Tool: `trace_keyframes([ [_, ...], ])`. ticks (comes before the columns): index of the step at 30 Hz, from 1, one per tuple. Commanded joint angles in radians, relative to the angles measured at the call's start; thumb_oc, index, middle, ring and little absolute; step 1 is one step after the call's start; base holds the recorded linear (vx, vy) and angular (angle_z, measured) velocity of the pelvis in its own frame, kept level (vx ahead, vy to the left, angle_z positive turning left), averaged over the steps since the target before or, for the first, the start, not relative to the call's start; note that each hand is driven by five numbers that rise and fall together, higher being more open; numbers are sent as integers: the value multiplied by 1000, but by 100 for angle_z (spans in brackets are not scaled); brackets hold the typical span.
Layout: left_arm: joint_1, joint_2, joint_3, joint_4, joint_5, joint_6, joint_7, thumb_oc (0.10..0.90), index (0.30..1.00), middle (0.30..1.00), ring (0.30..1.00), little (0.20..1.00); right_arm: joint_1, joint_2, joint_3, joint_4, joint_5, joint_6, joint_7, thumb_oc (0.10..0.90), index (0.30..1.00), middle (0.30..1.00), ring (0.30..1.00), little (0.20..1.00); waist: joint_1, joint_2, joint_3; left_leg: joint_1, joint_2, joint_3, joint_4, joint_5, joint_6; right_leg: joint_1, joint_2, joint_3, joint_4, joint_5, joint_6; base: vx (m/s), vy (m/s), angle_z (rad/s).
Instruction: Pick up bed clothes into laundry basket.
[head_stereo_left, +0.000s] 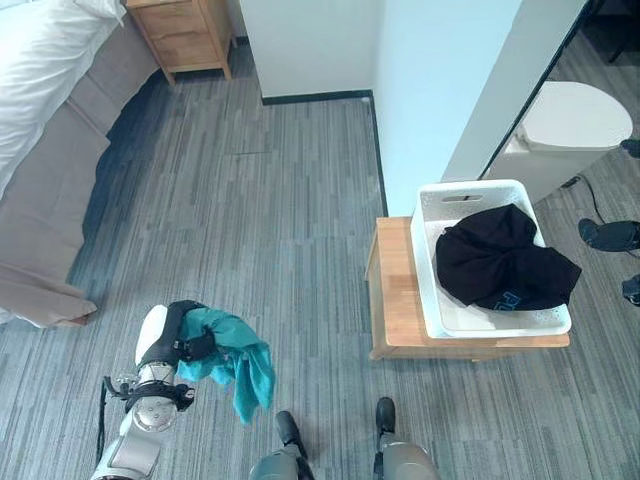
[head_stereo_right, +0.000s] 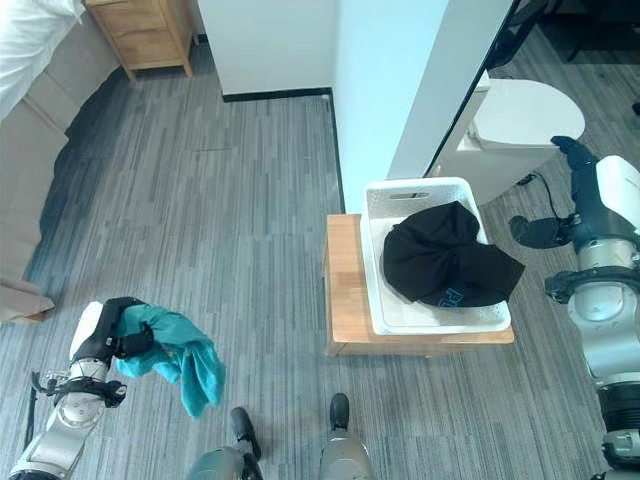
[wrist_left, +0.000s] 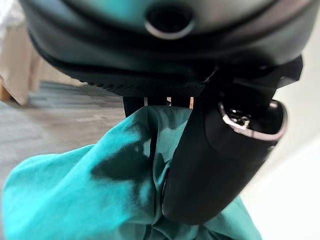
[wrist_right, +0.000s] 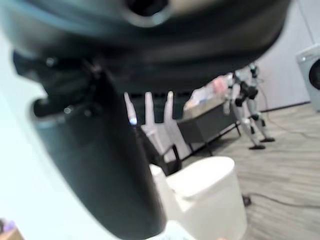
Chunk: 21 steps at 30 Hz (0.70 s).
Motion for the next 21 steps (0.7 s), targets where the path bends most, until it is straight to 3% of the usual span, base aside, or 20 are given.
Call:
trace_keyframes([
  [1,-45,75,36,-91,-3,-88,20,400,300,300,300,300,-43,-109,-77,-69,-20,-44,-85,800,900,900,900,900,15,-95,-106,48,83,26,1,-84,-87,38,-16,-13,6,-176,41,-20,8,4],
  [6,-102,78,69,-151,2,-92,39,400,300,300,300,300,81,-99,-205,-224,-140,-32,-127,800,900,900,900,900,-30,-111,-131,62,83,42,1,-96,-84,40,-17,4,6,-171,42,-24,24,2],
  [7,-125,82,88,-188,11,-91,54,400,300,300,300,300,178,-20,-290,-310,-129,-50,-137,800,900,900,900,900,-59,-112,-144,71,81,52,1,-103,-79,37,-18,24,6,-165,44,-25,46,-4],
  [10,-145,91,89,-205,20,-87,64,400,300,300,300,300,263,59,-346,-360,-86,-64,-122,800,900,900,900,900,-73,-115,-154,77,79,65,1,-107,-75,31,-19,39,6,-161,46,-14,48,-12],
  [11,-205,91,108,-243,47,-84,78,400,300,300,300,300,467,258,-406,-366,-16,-88,-55,800,900,900,900,900,-161,-115,-180,97,76,103,1,-118,-67,20,-19,74,11,-149,50,11,56,-33],
  [12,-206,93,103,-243,47,-83,78,400,300,300,300,300,475,264,-412,-371,-16,-88,-53,800,900,900,900,900,-156,-117,-182,97,75,104,1,-118,-67,19,-20,75,11,-149,51,-5,70,-30],
  [13,-249,94,96,-247,57,-77,93,400,300,300,300,300,524,347,-390,-321,15,-89,-37,800,900,900,900,900,-193,-114,-189,104,73,122,1,-123,-63,12,-19,92,14,-143,53,-20,32,-30],
  [15,-288,102,102,-234,77,-66,107,400,300,300,300,300,593,430,-369,-230,7,-65,-15,800,900,900,900,900,-249,-101,-196,117,68,147,1,-129,-57,-1,-19,120,23,-135,55,-16,50,-47],
  [19,-388,129,86,-185,118,-37,145,400,300,300,300,300,671,477,-276,78,-70,-22,3,800,900,900,900,900,-334,-73,-210,155,53,207,1,-145,-51,-25,-15,190,33,-125,59,42,49,-64],
  [21,-476,147,34,-111,127,-22,164,400,300,300,300,300,673,488,-203,278,-80,1,7,800,900,900,900,900,-378,-44,-214,183,40,215,1,-172,-55,-21,-17,223,28,-135,70,89,64,-81],
])
